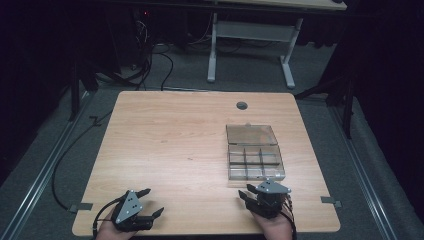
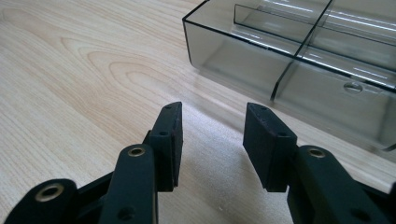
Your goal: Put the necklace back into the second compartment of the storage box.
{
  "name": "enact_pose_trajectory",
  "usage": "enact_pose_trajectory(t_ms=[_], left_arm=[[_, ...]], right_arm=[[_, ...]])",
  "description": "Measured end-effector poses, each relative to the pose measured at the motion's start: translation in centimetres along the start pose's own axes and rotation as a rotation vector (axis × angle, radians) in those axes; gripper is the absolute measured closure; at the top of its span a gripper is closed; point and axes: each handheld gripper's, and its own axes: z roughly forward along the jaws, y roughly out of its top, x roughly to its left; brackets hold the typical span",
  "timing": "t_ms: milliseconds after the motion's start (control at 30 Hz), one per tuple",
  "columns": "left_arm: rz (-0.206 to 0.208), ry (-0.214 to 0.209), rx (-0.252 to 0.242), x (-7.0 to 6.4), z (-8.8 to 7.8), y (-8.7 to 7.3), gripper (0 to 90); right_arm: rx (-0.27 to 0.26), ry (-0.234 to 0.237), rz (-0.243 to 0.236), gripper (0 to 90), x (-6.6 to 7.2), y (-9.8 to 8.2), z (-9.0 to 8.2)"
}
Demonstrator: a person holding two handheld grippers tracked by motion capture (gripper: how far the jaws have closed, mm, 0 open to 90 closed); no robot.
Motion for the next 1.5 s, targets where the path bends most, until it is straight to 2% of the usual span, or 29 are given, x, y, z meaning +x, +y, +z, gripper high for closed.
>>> enact_pose_trajectory(t_ms=[133,400,533,700,867,1233,1400,1500], left_arm=[[-0.006,0.002,-0.003,0.1,0.1,0.0,23.9],[-0.007,0.002,-0.010,0.1,0.0,0.0,23.8],[-0.006,0.002,-0.009,0.1,0.0,0.0,23.8],[-0.007,0.000,-0.008,0.1,0.0,0.0,23.8],[-0.007,0.001,-0.009,0.1,0.0,0.0,23.8],[-0.010,0.003,-0.010,0.1,0.0,0.0,23.8],[-0.011,0.005,-0.007,0.1,0.0,0.0,23.9],[-0.012,0.005,-0.007,0.1,0.0,0.0,23.9]], right_arm=[[-0.006,0.007,0.014,57.6,-0.1,0.0,-0.1],[-0.008,0.010,0.012,57.9,-0.2,0.0,-0.1],[-0.025,0.021,0.026,61.2,-0.5,0.1,-0.5],[-0.036,-0.005,0.048,69.2,-1.3,-0.2,-1.6],[-0.052,-0.026,0.065,70.4,-2.2,-0.4,-2.6],[-0.077,-0.105,0.127,77.4,-5.2,-1.9,-5.8],[-0.087,-0.179,0.194,82.2,-6.9,-3.2,-7.6],[-0.071,-0.225,0.218,85.5,-7.8,-4.1,-8.5]])
